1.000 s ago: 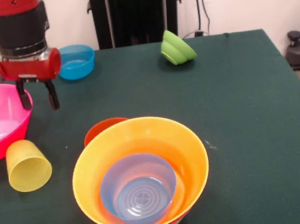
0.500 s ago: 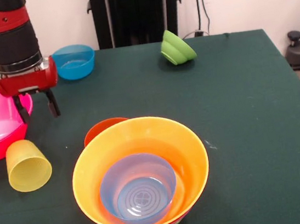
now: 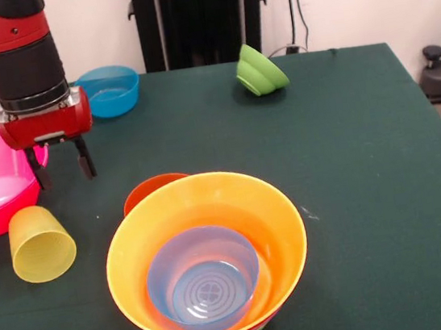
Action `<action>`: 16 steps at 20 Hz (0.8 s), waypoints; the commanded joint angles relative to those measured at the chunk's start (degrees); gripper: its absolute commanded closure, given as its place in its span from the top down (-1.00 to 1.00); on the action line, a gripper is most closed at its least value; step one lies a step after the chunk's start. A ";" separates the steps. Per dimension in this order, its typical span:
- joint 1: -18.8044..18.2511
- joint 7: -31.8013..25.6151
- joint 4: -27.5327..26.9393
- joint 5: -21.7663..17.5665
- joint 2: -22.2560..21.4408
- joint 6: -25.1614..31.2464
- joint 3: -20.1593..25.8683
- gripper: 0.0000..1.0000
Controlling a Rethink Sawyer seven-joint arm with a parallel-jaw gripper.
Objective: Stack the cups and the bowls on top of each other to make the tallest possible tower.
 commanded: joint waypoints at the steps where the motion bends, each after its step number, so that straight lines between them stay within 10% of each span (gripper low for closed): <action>1: 3.07 -9.24 -1.91 -4.12 -2.46 6.12 0.73 1.00; 7: 4.80 1.47 1.77 2.68 -13.11 13.23 -3.33 1.00; 16: 4.40 5.67 1.85 3.69 -11.16 9.28 -5.15 1.00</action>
